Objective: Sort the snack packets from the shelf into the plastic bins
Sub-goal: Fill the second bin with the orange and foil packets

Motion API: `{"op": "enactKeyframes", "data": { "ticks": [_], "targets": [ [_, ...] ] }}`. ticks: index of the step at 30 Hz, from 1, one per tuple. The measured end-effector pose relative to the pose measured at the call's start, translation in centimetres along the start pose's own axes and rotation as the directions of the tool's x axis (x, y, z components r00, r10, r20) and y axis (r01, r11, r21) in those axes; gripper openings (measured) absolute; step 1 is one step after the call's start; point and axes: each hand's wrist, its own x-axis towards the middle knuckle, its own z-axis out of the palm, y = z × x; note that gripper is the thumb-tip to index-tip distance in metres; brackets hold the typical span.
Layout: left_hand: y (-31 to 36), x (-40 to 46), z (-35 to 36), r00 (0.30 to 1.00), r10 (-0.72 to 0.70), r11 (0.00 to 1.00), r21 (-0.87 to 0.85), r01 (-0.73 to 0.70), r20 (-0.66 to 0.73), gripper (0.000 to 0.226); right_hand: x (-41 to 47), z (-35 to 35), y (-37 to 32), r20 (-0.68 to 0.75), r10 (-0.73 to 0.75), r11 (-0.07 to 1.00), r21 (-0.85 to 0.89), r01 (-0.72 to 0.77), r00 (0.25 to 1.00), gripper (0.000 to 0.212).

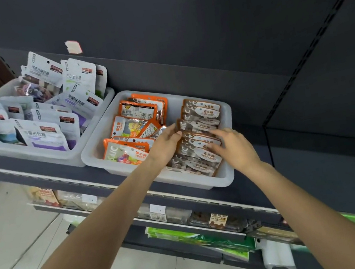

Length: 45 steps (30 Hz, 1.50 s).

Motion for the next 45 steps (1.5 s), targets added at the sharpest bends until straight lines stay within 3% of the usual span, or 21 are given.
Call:
{"op": "enactKeyframes", "data": {
  "ticks": [3,7,14,19,22,26,30,34,40,43,45],
  "targets": [
    [-0.1,-0.7,0.0,1.000,-0.001,1.000,0.015,0.000,0.026,0.041,-1.5,-0.3,0.3,-0.092,-0.037,0.999,0.006,0.038,0.995,0.038],
    [0.0,-0.2,0.3,0.999,-0.042,0.997,-0.069,0.043,0.016,0.041,-2.2,-0.4,-0.1,0.079,-0.089,0.996,-0.016,0.091,0.993,0.033],
    [-0.9,0.3,1.1,0.998,-0.039,0.995,-0.088,0.044,0.047,0.042,-2.4,-0.5,-1.3,0.089,-0.115,0.942,-0.306,0.137,0.989,0.031],
    [-1.1,-0.2,1.6,0.997,-0.027,0.987,-0.154,0.039,0.078,0.040,-2.2,-0.7,-1.8,-0.075,-0.189,0.943,-0.291,0.159,0.979,0.024],
    [-1.3,-0.4,1.5,1.000,-0.027,0.987,-0.156,0.027,0.006,0.039,-1.9,-0.9,-2.0,-0.020,-0.182,0.952,-0.252,0.171,0.983,0.026],
    [-1.2,-0.7,-0.1,0.997,0.070,0.994,0.088,-0.069,-0.011,0.044,-2.6,-0.5,-0.8,0.024,-0.138,0.981,-0.135,0.140,0.990,0.033],
    [-2.0,-1.2,-0.5,0.980,0.176,0.935,0.293,-0.197,0.097,0.047,-4.1,0.0,0.6,0.056,-0.173,0.983,-0.048,0.175,0.983,0.050],
    [-3.5,-1.0,-0.1,0.933,0.248,0.657,0.662,-0.360,0.262,0.050,-4.6,0.5,1.7,0.147,-0.197,0.967,-0.134,0.217,0.969,0.043],
    [-3.6,-0.7,-0.3,0.937,0.198,0.558,0.754,-0.348,0.286,0.057,-3.1,-0.9,1.3,0.130,-0.163,0.986,-0.013,0.166,0.978,0.045],
    [-3.1,-0.4,0.2,0.942,0.222,0.592,0.733,-0.335,0.251,0.060,-1.9,-1.2,1.1,0.009,-0.099,0.995,-0.001,0.099,0.995,0.044],
    [-2.5,0.2,0.4,0.945,0.267,0.665,0.673,-0.324,0.191,0.056,-1.0,-1.3,0.7,0.028,-0.065,0.993,-0.093,0.067,0.998,0.040]
  ]
}}
